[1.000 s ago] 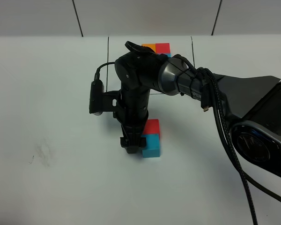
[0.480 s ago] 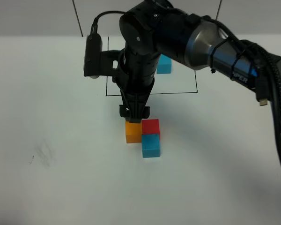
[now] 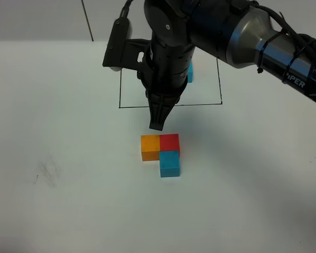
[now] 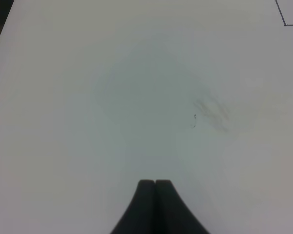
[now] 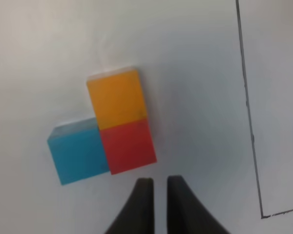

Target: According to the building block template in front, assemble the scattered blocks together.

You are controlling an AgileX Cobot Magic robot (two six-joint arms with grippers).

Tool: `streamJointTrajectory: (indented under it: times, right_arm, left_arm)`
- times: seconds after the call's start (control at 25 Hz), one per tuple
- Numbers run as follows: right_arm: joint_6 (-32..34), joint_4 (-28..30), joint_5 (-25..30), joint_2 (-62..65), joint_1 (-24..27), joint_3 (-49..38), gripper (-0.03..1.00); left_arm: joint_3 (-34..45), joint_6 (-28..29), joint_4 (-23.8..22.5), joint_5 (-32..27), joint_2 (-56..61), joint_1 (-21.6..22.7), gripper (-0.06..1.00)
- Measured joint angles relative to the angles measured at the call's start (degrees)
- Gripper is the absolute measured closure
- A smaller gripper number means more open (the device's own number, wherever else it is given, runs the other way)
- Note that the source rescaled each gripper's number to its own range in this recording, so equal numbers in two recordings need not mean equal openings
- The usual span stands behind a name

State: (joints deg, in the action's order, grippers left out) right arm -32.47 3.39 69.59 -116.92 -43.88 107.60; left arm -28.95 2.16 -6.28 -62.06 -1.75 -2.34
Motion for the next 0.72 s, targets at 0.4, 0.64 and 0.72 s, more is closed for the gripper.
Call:
streamJointTrajectory:
  times: [0.4, 0.64, 0.72]
  right_arm:
    - [10.29, 2.07, -0.02, 7.52, 8.13, -5.09, 0.97]
    - [14.85, 3.37, -0.01, 20.13, 14.39, -19.64, 0.97]
    - [16.43, 3.49, -0.77, 25.19, 17.00, -25.62, 0.97]
  left_arm:
    - [0.00, 0.00, 0.00, 0.00, 0.00, 0.00, 0.94]
    - [0.00, 0.00, 0.00, 0.00, 0.00, 0.00, 0.94]
    - [0.00, 0.00, 0.00, 0.00, 0.00, 0.00, 0.94]
